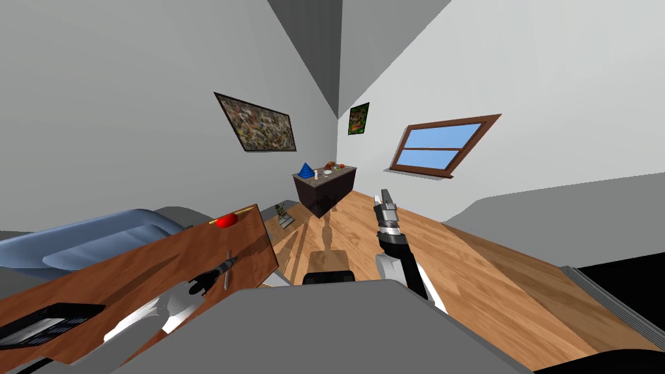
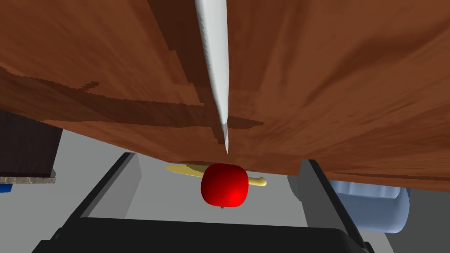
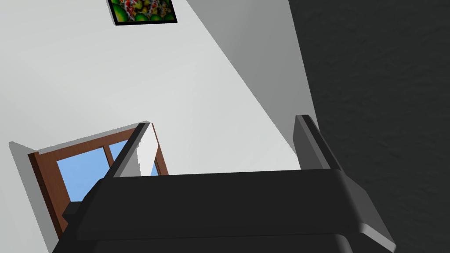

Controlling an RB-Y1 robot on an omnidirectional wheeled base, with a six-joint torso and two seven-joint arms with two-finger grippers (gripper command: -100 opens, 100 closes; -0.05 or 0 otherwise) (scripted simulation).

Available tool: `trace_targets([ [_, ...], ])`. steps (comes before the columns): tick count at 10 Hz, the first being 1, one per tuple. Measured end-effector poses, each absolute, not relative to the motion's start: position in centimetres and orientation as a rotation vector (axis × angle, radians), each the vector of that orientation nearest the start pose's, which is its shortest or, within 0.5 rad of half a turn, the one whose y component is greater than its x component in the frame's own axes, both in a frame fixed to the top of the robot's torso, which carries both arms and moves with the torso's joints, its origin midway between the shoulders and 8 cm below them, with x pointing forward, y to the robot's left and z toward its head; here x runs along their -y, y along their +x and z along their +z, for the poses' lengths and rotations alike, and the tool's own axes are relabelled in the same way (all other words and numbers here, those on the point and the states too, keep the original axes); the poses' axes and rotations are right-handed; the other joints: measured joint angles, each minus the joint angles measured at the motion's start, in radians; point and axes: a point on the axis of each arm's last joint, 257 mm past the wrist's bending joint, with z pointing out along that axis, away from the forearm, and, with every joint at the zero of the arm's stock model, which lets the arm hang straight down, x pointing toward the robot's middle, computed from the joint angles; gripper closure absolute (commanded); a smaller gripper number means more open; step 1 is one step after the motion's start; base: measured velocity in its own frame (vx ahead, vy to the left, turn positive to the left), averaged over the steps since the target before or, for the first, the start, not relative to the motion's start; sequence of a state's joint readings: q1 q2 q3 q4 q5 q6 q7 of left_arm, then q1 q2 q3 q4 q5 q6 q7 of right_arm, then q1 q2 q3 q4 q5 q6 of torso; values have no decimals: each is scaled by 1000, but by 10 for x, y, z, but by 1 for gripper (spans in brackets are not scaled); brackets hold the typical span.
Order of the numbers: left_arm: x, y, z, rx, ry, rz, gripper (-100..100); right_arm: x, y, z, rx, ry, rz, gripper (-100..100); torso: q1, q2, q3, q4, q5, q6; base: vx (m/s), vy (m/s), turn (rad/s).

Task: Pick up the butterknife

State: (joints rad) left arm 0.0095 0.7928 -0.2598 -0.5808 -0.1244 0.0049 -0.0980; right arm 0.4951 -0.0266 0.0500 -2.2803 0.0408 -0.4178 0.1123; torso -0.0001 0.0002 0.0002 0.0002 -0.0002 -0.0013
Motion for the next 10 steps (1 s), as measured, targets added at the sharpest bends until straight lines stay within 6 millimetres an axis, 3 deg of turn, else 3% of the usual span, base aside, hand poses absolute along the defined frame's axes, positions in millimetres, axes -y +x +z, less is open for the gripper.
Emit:
trace_targets([
  [2,-687,253,-492,-2171,-996,380,-100,257,361,9,-742,633,1206,0,0,0,0,0,0,0,6,-3,-64],
  [3,-688,252,-492,-2173,-997,382,0,257,361,9,-742,633,1206,0,0,0,0,0,0,0,0,0,0],
  [4,-688,252,-492,-2173,-997,381,-100,257,361,9,-742,633,1206,0,0,0,0,0,0,0,-5,40,52],
  [10,-657,281,-508,-2182,-976,371,-100,257,361,9,-742,633,1206,0,4,0,0,0,1,0,2,59,31],
])
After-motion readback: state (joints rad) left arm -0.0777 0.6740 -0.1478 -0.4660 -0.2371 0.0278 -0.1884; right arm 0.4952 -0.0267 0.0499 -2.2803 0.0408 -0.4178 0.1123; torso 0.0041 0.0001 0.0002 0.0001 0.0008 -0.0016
